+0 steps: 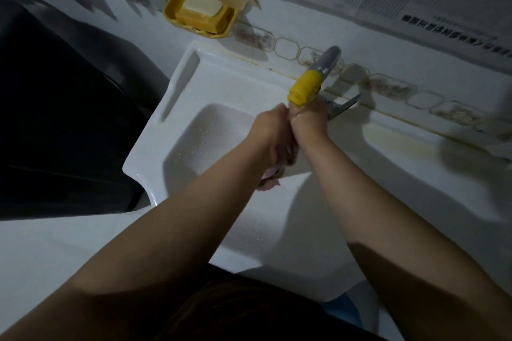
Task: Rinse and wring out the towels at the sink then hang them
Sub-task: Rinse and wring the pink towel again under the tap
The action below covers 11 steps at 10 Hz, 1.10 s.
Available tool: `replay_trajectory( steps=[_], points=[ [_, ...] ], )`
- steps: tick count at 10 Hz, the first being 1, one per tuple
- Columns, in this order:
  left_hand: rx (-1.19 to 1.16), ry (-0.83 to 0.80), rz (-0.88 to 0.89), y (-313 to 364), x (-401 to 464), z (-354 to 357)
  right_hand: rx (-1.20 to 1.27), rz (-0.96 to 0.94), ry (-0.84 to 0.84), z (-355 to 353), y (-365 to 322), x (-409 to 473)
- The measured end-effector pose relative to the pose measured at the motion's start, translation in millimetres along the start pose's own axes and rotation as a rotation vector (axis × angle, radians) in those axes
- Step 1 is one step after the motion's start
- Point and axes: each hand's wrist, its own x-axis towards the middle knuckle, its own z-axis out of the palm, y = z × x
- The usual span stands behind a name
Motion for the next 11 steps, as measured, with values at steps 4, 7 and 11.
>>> replay_trajectory(
  steps=[4,7,11],
  points=[
    [-0.064,0.127,0.072,-0.3,10.8,-6.5,-0.014,0.044,-0.079,5.3,-9.6,-23.3],
    [-0.154,-0.319,-0.052,-13.5,-0.1,-47.8,-0.05,0.131,-0.265,-24.3,17.5,10.6],
    [-0.011,0.077,0.069,-16.6,17.3,-48.4,-0.002,-0.047,-0.302,-19.9,11.3,-30.3]
  ],
)
